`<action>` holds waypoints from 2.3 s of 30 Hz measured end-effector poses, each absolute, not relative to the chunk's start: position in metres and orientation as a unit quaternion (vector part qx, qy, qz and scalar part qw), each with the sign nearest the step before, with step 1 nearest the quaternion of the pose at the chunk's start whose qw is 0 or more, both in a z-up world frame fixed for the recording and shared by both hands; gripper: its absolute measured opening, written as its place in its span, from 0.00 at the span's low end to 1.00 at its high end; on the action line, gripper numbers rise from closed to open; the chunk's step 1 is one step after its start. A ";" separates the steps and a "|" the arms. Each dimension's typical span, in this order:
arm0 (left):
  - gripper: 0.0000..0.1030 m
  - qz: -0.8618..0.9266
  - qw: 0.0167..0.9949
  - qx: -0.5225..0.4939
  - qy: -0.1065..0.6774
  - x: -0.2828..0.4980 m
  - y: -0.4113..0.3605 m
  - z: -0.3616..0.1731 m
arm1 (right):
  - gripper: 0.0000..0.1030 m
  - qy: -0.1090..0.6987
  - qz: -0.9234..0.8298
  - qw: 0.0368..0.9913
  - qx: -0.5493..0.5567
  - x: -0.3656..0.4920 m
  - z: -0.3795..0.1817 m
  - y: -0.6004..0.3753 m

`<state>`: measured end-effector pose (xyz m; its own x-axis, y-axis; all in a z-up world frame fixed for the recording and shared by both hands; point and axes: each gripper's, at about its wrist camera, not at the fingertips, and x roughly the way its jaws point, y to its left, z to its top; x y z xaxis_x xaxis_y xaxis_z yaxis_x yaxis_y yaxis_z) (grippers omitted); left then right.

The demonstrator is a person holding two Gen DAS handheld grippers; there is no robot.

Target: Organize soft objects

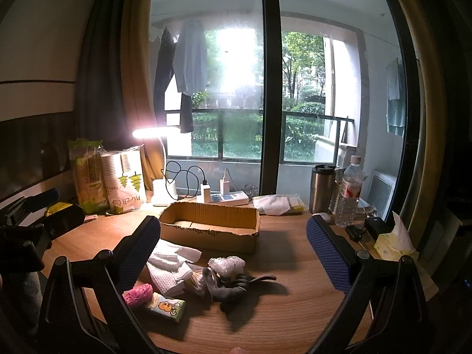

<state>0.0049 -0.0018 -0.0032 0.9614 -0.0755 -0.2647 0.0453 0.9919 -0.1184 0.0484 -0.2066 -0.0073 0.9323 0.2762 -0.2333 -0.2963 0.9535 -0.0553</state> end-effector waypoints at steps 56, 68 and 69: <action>0.99 -0.020 0.948 -0.052 0.312 0.070 0.011 -0.123 | 0.98 0.254 0.168 0.951 -0.054 0.123 -0.097 -0.183; 0.97 -0.045 0.925 -0.059 0.372 0.083 0.012 -0.164 | 0.98 0.292 0.170 0.939 -0.063 0.135 -0.123 -0.170; 0.90 -0.048 0.924 -0.057 0.375 0.084 0.012 -0.167 | 0.98 0.294 0.169 0.938 -0.064 0.136 -0.124 -0.169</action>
<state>0.0841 0.0118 -0.1667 0.7136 -0.1306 -0.6882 0.0452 0.9890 -0.1409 0.1356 -0.1693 -0.1245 0.7695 0.2802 -0.5739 -0.3553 0.9345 -0.0202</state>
